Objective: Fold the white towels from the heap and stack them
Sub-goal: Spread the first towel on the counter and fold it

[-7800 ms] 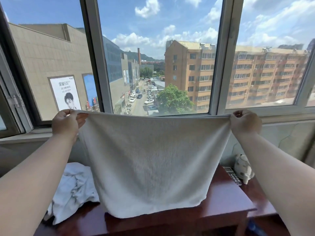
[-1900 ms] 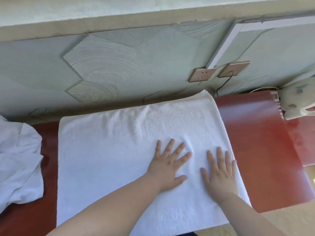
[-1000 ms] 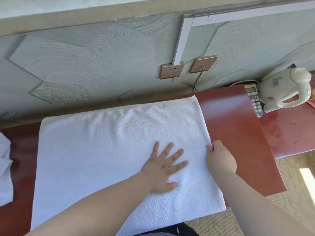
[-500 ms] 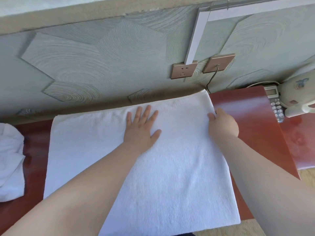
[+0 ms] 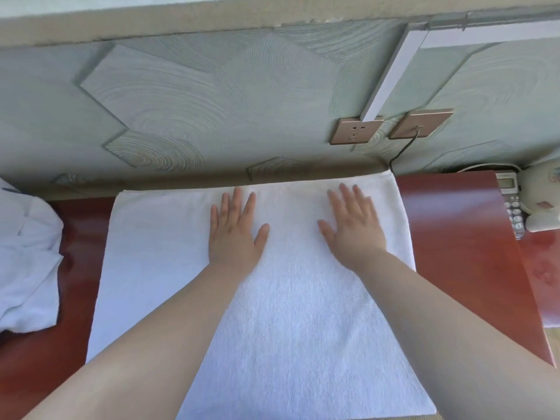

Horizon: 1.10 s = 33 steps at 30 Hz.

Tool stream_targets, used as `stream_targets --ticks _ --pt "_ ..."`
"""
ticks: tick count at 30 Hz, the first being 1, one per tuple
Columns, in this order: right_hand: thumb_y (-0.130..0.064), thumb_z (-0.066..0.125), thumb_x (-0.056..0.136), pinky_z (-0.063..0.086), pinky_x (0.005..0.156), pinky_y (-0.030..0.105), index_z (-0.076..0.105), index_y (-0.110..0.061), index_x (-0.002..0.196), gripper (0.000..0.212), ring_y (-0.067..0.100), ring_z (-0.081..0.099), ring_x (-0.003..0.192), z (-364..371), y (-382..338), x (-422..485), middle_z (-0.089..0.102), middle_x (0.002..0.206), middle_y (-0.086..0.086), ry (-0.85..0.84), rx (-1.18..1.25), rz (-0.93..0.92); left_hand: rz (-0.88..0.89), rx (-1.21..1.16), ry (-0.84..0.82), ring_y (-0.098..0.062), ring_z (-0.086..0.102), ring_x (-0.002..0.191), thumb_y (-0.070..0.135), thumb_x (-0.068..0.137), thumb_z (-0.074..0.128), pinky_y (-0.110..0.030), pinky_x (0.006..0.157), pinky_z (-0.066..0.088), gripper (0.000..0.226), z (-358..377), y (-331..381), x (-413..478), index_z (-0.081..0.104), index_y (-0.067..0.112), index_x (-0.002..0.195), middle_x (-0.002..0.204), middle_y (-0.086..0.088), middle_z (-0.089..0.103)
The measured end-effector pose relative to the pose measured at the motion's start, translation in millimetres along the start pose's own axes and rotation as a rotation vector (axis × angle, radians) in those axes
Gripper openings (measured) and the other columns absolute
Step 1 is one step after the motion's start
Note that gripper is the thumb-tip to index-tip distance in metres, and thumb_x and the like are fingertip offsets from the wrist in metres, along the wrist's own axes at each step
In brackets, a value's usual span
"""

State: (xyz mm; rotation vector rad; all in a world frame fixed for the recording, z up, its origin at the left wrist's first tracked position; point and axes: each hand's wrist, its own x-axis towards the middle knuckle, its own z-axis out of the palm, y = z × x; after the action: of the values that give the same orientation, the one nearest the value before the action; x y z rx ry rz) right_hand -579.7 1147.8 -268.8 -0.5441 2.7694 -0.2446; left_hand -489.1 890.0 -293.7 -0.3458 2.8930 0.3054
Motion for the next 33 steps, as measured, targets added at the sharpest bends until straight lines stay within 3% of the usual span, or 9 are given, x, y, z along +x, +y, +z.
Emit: stream_targets --ticks 3,10,15,19,22,27,31,33 --pt "-0.07 0.012 0.098 -0.009 0.127 0.047 -0.002 -0.035 0.164 0.076 0.027 -0.018 0.157 18.7 -15.5 13.7 -0.014 0.172 -0.004 -0.092 -0.051 -0.018 0.064 0.042 -0.02 -0.023 -0.005 0.161 0.062 0.102 0.022 -0.043 0.13 0.0 0.078 0.5 -42.0 -6.9 0.006 0.023 0.167 0.175 0.001 -0.005" --pt "-0.069 0.009 0.099 -0.01 0.125 0.056 -0.009 -0.027 0.164 0.08 0.036 -0.023 0.155 18.5 -45.1 23.3 -0.022 0.171 0.001 -0.12 -0.108 0.14 -0.099 0.111 -0.087 -0.029 -0.018 0.159 0.075 0.098 0.018 -0.06 0.125 -0.009 0.077 -24.9 -107.5 16.5 -0.008 0.043 0.164 0.173 0.004 -0.016" --pt "-0.07 0.005 0.098 -0.009 0.126 0.052 -0.01 -0.03 0.164 0.078 0.026 -0.029 0.154 36.5 -148.7 19.5 -0.024 0.17 -0.001 -0.193 -0.1 -0.334 -0.041 0.001 -0.01 -0.026 -0.007 0.161 0.067 0.1 0.023 -0.053 0.129 -0.001 0.08 -23.3 -120.2 5.1 0.005 0.028 0.167 0.175 -0.003 -0.007" --pt "-0.069 0.006 0.099 -0.014 0.125 0.053 -0.015 -0.028 0.163 0.079 0.03 -0.031 0.153 55.9 -180.2 34.3 -0.029 0.168 -0.002 -0.172 -0.175 -0.252 -0.192 0.008 0.004 -0.025 -0.005 0.161 0.065 0.1 0.019 -0.045 0.13 -0.002 0.082 -23.8 -178.2 -21.7 0.006 0.021 0.167 0.175 -0.005 -0.006" --pt "-0.065 0.009 0.101 -0.015 0.124 0.055 -0.013 -0.016 0.163 0.082 0.036 -0.027 0.154 60.0 -201.3 33.5 -0.025 0.169 0.003 -0.14 -0.169 -0.144 -0.128 0.049 -0.011 -0.024 -0.008 0.161 0.066 0.1 0.022 -0.043 0.13 -0.003 0.084 -29.8 -219.2 -29.5 0.002 0.02 0.167 0.175 -0.005 -0.008" --pt "-0.06 0.014 0.104 -0.012 0.127 0.05 -0.005 -0.016 0.165 0.078 0.026 -0.025 0.155 71.3 -270.1 32.3 -0.022 0.171 0.001 -0.162 -0.131 -0.393 -0.01 0.021 -0.018 -0.024 -0.004 0.161 0.069 0.098 0.032 -0.045 0.13 0.001 0.086 -39.2 -248.4 -9.9 0.008 0.024 0.167 0.175 -0.002 -0.003" --pt "-0.063 0.013 0.102 -0.007 0.128 0.049 -0.007 -0.021 0.165 0.079 0.023 -0.026 0.155 79.0 -275.6 34.9 -0.023 0.17 -0.003 -0.128 -0.179 -0.374 -0.019 -0.014 -0.033 -0.025 -0.001 0.161 0.057 0.105 0.033 -0.042 0.13 0.001 0.077 -50.3 -278.4 5.6 0.01 0.018 0.167 0.175 -0.006 0.002" --pt "-0.064 0.015 0.102 -0.006 0.128 0.048 -0.006 -0.02 0.165 0.079 0.023 -0.025 0.156 79.0 -273.6 33.8 -0.021 0.171 -0.002 -0.116 -0.187 -0.38 -0.048 -0.017 -0.04 -0.026 0.005 0.161 0.044 0.109 0.03 -0.047 0.13 0.0 0.065 -60.0 -289.4 20.2 0.016 0.016 0.166 0.174 -0.006 0.014"
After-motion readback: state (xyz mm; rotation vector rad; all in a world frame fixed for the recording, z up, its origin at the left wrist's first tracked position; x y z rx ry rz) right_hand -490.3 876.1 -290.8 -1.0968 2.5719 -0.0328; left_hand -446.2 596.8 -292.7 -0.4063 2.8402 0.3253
